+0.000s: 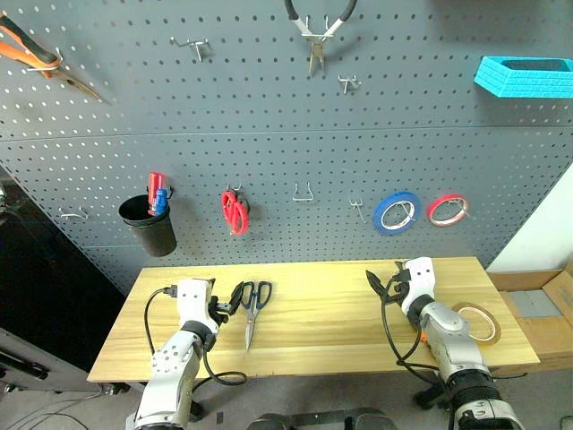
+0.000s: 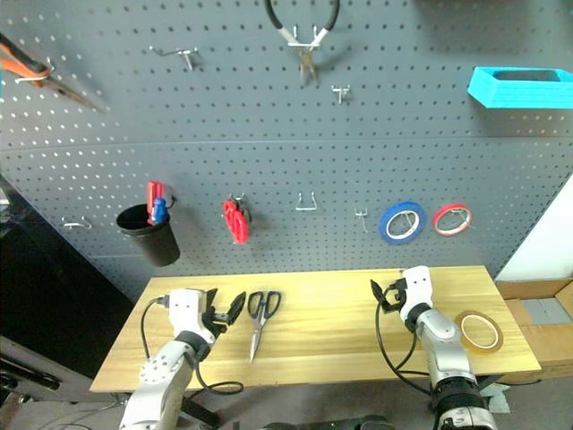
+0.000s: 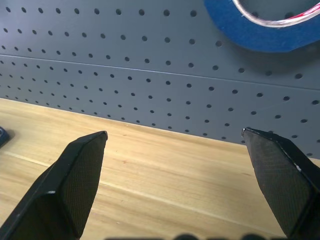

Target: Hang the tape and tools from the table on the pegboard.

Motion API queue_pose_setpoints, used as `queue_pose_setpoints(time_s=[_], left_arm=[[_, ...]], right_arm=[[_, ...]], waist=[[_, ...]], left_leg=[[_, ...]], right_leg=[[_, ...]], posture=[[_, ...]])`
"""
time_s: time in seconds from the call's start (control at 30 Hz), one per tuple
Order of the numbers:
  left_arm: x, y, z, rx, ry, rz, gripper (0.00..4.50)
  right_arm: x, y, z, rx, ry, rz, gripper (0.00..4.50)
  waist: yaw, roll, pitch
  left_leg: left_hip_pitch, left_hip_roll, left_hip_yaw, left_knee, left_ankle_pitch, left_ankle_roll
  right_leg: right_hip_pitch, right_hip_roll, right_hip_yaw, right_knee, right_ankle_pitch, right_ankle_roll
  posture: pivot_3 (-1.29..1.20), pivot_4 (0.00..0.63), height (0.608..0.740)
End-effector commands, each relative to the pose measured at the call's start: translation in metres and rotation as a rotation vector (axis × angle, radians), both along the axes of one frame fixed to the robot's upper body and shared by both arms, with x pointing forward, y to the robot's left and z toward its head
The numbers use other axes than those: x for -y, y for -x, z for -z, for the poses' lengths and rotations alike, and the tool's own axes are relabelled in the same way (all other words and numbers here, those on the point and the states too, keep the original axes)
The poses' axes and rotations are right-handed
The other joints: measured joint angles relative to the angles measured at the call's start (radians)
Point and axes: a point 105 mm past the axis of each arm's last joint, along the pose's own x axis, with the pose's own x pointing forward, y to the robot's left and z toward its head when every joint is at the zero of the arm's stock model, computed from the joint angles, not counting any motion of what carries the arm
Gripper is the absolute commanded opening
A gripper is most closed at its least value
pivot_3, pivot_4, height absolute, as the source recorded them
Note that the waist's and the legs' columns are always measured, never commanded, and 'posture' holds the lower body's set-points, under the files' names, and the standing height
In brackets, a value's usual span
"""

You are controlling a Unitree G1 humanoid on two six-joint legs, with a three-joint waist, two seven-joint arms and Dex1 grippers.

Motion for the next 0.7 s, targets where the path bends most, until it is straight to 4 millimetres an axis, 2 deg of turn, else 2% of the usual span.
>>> queue_pose_setpoints(time_s=[0.03, 0.13, 0.17, 0.23, 0.37, 0.4, 0.5, 0.57, 0.7], left_arm=[[0.001, 0.001, -0.014, 0.042, -0.002, 0.028, 3.7], [0.004, 0.005, -0.017, 0.036, 0.046, 0.043, 3.7], [0.006, 0.007, -0.018, 0.035, 0.032, 0.072, 3.7], [0.019, 0.011, -0.018, 0.007, -0.016, 0.184, 3.7], [0.064, 0.02, -0.021, -0.062, -0.002, 0.468, 3.7], [0.082, 0.023, -0.022, -0.077, 0.005, 0.56, 3.7], [0.118, 0.033, -0.025, -0.112, 0.014, 0.755, 3.7], [0.135, 0.038, -0.028, -0.127, 0.03, 0.846, 3.7], [0.166, 0.038, -0.033, -0.125, 0.05, 0.955, 3.7]], right_arm=[[0.002, -0.001, -0.014, 0.045, -0.006, 0.0, 4.5], [0.005, 0.003, -0.015, 0.044, -0.007, 0.009, 4.5], [0.007, 0.006, -0.017, 0.048, -0.009, 0.018, 4.5], [0.019, 0.01, -0.024, 0.044, -0.037, 0.078, 4.5], [0.048, 0.017, -0.037, 0.008, -0.076, 0.201, 4.5], [0.064, 0.02, -0.038, -0.013, -0.063, 0.265, 4.5], [0.093, 0.032, -0.04, -0.079, -0.048, 0.362, 4.5], [0.106, 0.041, -0.041, -0.125, -0.035, 0.39, 4.5], [0.125, 0.05, -0.034, -0.23, 0.026, 0.436, 4.5]], waist=[[0.0, 0.0, 0.011], [-0.002, 0.0, 0.021], [-0.002, 0.0, 0.029], [-0.002, 0.001, 0.052], [-0.004, 0.005, 0.104], [-0.004, 0.005, 0.121], [-0.012, 0.0, 0.151], [-0.027, -0.001, 0.164], [-0.061, -0.003, 0.196]], left_leg=[[0.0, 0.0, 0.0, 0.0, 0.0, 0.0], [-0.002, 0.0, 0.0, 0.0, 0.0, 0.0], [-0.004, 0.0, 0.0, 0.0, 0.0, 0.0], [-0.006, 0.001, 0.0, 0.001, 0.0, 0.0], [-0.008, 0.0, 0.0, 0.001, 0.0, 0.0], [-0.009, 0.0, 0.001, 0.001, 0.0, 0.0], [-0.014, 0.0, 0.001, 0.002, 0.0, 0.001], [-0.025, 0.001, 0.001, 0.002, 0.001, -0.001], [-0.027, 0.007, 0.008, 0.0, 0.002, -0.002]], right_leg=[[0.0, 0.0, 0.0, 0.0, 0.0, 0.001], [0.0, 0.0, 0.0, 0.0, -0.001, 0.002], [-0.001, 0.0, 0.0, 0.0, 0.001, -0.001], [-0.001, -0.001, 0.0, 0.0, 0.001, -0.002], [-0.002, -0.002, -0.001, -0.001, 0.0, -0.001], [-0.003, -0.003, -0.001, -0.001, 0.0, -0.001], [-0.008, -0.004, -0.003, 0.0, 0.002, -0.003], [-0.018, -0.004, -0.003, 0.002, 0.003, -0.005], [-0.022, -0.003, -0.003, 0.0, 0.003, -0.007]], posture=[[-0.03, 0.067, 0.74], [-0.04, 0.083, 0.74], [-0.05, 0.12, 0.74], [-0.07, 0.147, 0.74], [-0.11, 0.222, 0.74], [-0.12, 0.234, 0.74], [-0.15, 0.291, 0.74], [-0.16, 0.306, 0.74], [-0.18, 0.334, 0.74]])
